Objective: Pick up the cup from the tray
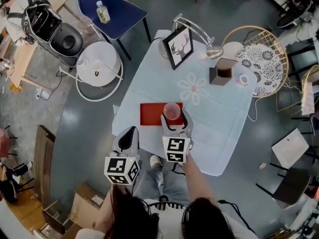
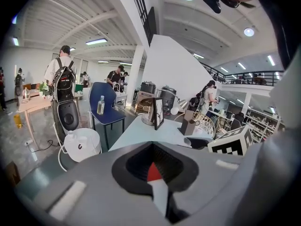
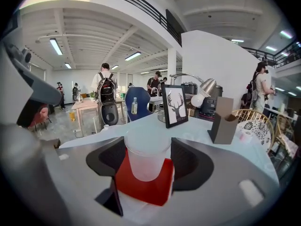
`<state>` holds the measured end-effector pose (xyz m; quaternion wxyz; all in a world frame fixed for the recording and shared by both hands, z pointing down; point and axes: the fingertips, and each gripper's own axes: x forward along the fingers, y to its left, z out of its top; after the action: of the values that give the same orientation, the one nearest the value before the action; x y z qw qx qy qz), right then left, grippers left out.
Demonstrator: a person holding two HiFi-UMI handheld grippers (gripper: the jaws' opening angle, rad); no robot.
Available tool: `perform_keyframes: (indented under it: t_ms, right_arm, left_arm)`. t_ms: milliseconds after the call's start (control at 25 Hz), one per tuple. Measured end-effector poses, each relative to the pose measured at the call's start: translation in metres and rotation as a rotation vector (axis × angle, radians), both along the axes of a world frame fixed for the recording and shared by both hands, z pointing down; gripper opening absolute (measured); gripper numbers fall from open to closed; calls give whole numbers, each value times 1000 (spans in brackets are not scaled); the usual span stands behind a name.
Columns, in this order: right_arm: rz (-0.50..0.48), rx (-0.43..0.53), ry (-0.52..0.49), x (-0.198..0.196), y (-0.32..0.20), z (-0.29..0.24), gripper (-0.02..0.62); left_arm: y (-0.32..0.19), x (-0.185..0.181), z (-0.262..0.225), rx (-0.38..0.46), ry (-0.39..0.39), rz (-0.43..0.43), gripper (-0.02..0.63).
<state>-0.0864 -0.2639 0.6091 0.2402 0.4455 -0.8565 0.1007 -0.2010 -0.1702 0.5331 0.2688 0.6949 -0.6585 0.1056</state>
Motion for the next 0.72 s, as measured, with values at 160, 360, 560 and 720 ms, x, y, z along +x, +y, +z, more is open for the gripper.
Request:
perform_keyframes:
  t_ms: [160,360,560,720]
  right_arm:
    - [83,42,6,41,-10,-16,327]
    - [182,63,26,95,-18,-20,325]
    - [253,69,47,141,-20,-19,325]
    - [301,62,49,168,-19,-13,325]
  left_arm:
    - [-9,24,-3,17,6,56,0]
    - [-19,54,-2,18,14,121,0]
    - [-29,90,-2,20,15,198,0]
    - [-34,112,-3,24,15,243,0]
